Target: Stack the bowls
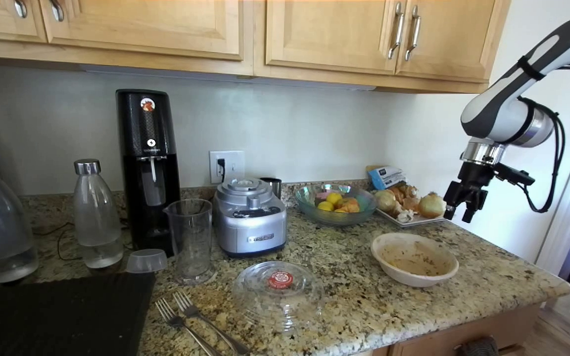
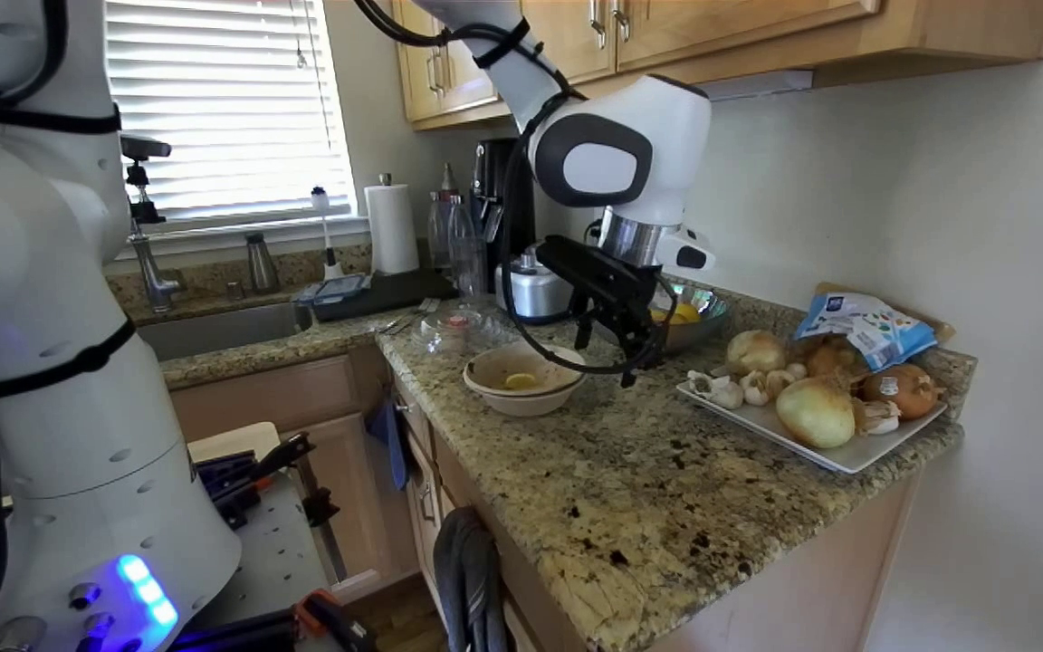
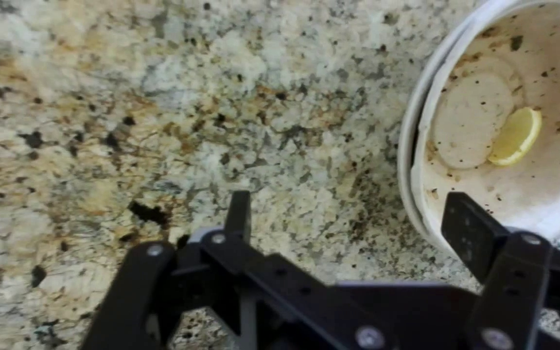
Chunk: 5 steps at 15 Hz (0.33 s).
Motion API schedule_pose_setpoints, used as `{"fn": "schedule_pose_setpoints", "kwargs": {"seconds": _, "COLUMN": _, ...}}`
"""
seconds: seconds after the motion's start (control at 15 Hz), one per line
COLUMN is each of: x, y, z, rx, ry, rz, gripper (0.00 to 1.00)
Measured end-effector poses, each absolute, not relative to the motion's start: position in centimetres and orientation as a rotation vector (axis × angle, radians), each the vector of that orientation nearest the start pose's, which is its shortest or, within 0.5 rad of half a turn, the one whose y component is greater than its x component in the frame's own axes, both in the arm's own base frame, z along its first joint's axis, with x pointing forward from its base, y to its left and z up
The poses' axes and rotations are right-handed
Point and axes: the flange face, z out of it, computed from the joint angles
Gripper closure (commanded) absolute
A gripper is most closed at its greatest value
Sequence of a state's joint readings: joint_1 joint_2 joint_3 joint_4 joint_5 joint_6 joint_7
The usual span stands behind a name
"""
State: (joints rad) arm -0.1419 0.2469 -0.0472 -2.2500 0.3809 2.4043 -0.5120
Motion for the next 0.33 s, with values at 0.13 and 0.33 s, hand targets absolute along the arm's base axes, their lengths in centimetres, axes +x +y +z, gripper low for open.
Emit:
{"fn": "schedule_pose_setpoints", "kwargs": {"seconds": 0.13, "x": 52.2, "y": -10.5, "z": 25.3, "rx": -2.944, "ry": -0.037, "rz": -0.002, "gripper": 0.0}}
{"fn": "schedule_pose_setpoints", "kwargs": {"seconds": 0.33, "x": 51.8, "y": -11.5, "z": 25.9, "rx": -2.982, "ry": -0.019, "rz": -0.006, "gripper": 0.0}}
